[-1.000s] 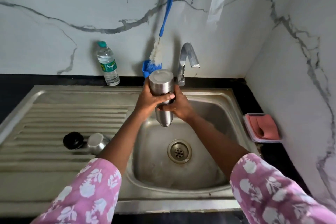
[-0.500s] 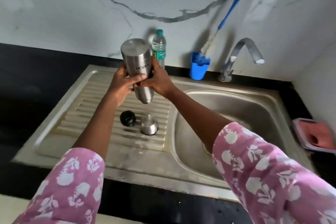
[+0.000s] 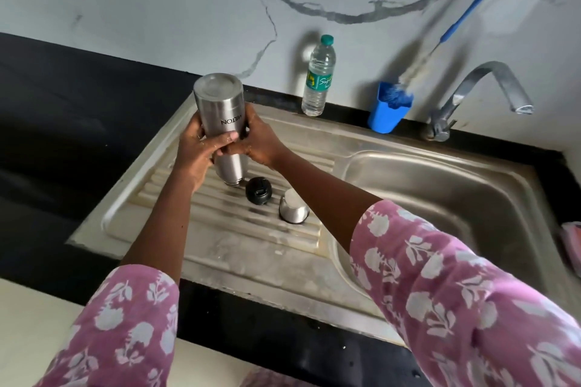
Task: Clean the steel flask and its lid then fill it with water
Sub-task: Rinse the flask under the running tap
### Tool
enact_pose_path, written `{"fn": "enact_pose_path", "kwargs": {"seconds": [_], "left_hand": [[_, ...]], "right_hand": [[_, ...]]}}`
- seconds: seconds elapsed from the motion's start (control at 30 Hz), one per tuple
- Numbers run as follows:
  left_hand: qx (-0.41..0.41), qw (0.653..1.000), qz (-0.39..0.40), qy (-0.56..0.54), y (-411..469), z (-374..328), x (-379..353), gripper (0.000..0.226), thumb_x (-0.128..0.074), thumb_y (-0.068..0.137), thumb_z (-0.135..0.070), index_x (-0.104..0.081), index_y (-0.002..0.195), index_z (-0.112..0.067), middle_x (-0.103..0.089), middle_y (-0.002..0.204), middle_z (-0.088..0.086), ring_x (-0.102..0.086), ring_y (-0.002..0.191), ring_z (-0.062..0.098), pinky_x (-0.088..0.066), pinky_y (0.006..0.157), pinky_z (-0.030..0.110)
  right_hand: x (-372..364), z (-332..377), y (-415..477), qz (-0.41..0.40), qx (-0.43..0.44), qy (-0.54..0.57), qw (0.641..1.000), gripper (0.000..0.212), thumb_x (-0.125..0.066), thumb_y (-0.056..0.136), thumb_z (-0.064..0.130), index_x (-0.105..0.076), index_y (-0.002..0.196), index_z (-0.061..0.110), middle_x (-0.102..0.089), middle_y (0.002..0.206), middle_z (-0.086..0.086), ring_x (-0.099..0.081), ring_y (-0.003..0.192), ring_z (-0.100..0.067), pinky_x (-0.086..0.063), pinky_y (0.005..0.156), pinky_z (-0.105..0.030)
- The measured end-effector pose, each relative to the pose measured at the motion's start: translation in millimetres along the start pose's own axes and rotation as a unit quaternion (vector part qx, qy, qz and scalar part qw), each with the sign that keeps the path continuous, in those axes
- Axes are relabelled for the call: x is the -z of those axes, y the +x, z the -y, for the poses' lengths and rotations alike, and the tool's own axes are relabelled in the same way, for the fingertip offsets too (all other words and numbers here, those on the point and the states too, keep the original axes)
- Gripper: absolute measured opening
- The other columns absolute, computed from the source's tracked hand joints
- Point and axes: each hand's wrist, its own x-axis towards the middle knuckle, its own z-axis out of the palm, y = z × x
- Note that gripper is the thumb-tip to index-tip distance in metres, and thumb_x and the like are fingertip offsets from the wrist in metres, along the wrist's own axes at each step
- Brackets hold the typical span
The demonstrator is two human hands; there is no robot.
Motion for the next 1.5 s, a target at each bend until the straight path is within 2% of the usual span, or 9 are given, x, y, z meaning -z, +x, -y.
{"fn": "enact_pose_path", "kwargs": {"seconds": [0.1,0.23,0.4,0.53,0.73,0.97,1.2,1.3,1.5], "left_hand": [[0.001,1.0,-0.006,-0.004,-0.8,5.4,3.5,0.052,-0.074,0.064,-0.011,-0.056,0.11,-0.027,-0.071,0.087,-0.011,-0.067,0.079,0.009,-0.055,0.064,0.025],[0.009,1.0,-0.016,0.005,-1.2,11.4,10.1,0.054,-0.077,0.064,-0.01,-0.057,0.111,-0.026,-0.071,0.087,-0.011,-0.068,0.079,0.008,-0.055,0.065,0.026],[0.011,0.999,-0.036,0.004,-0.6,15.8,13.9,0.053,-0.071,0.076,0.0,-0.053,0.122,-0.018,-0.069,0.087,-0.011,-0.066,0.074,0.003,-0.053,0.059,0.021],[0.008,0.999,-0.037,-0.002,0.5,17.3,15.8,0.047,-0.07,0.077,0.0,-0.055,0.113,-0.026,-0.068,0.095,-0.008,-0.068,0.083,0.009,-0.055,0.067,0.026],[-0.011,0.999,-0.049,-0.015,2.5,21.8,12.9,0.046,-0.068,0.078,0.003,-0.055,0.109,-0.028,-0.068,0.094,-0.008,-0.068,0.082,0.007,-0.054,0.064,0.023],[-0.009,0.999,-0.036,-0.017,11.0,27.2,12.3,0.058,-0.069,0.078,0.002,-0.049,0.13,-0.013,-0.067,0.104,-0.002,-0.068,0.089,0.01,-0.053,0.068,0.022],[-0.017,0.999,-0.036,-0.024,17.2,33.6,14.7,0.064,-0.076,0.07,-0.006,-0.051,0.129,-0.014,-0.067,0.11,0.003,-0.065,0.103,0.023,-0.055,0.08,0.036],[-0.025,0.999,-0.04,-0.023,17.8,33.7,15.9,0.067,-0.076,0.067,-0.012,-0.051,0.129,-0.016,-0.067,0.112,0.002,-0.064,0.105,0.023,-0.055,0.084,0.04],[-0.027,0.999,-0.033,-0.022,15.2,35.6,15.3,0.081,-0.079,0.062,-0.025,-0.046,0.135,-0.014,-0.064,0.119,0.006,-0.063,0.109,0.025,-0.055,0.085,0.039]], "right_hand": [[-5.3,-5.7,2.1,0.007,-0.006,-0.006,1.0,0.081,-0.084,0.061,0.002,-0.039,0.129,0.007,-0.058,0.107,-0.003,-0.055,0.097,-0.017,-0.044,0.082,-0.026],[-12.5,-9.8,3.7,0.015,-0.007,-0.007,1.0,0.082,-0.084,0.061,0.002,-0.038,0.129,0.007,-0.061,0.114,-0.01,-0.056,0.1,-0.021,-0.048,0.089,-0.033],[-16.9,-10.4,6.1,0.025,-0.01,-0.015,1.0,0.083,-0.084,0.062,0.003,-0.037,0.13,0.008,-0.06,0.111,-0.005,-0.057,0.101,-0.021,-0.048,0.09,-0.035],[-17.9,-9.3,8.7,0.029,-0.006,-0.033,0.999,0.082,-0.083,0.063,0.005,-0.036,0.13,0.008,-0.06,0.117,-0.011,-0.057,0.103,-0.025,-0.048,0.092,-0.038],[-17.3,-9.2,14.8,0.034,-0.009,-0.047,0.998,0.086,-0.082,0.063,0.006,-0.034,0.135,0.012,-0.061,0.117,-0.011,-0.058,0.105,-0.029,-0.048,0.093,-0.044],[-14.3,-14.8,21.3,0.043,-0.037,-0.011,0.998,0.086,-0.081,0.064,0.003,-0.032,0.134,0.013,-0.058,0.12,-0.011,-0.057,0.11,-0.031,-0.046,0.097,-0.049],[-13.7,-17.1,25.6,0.045,-0.039,0.003,0.998,0.088,-0.08,0.063,-0.002,-0.032,0.135,0.014,-0.058,0.121,-0.011,-0.057,0.111,-0.03,-0.046,0.098,-0.049],[-14.0,-14.5,27.6,0.05,-0.036,-0.008,0.998,0.089,-0.08,0.063,0.001,-0.031,0.136,0.015,-0.058,0.121,-0.011,-0.057,0.111,-0.03,-0.046,0.097,-0.05],[-14.7,-12.8,26.3,0.056,-0.036,-0.011,0.998,0.095,-0.08,0.062,0.001,-0.027,0.139,0.015,-0.056,0.124,-0.011,-0.055,0.114,-0.03,-0.045,0.098,-0.051]]}}
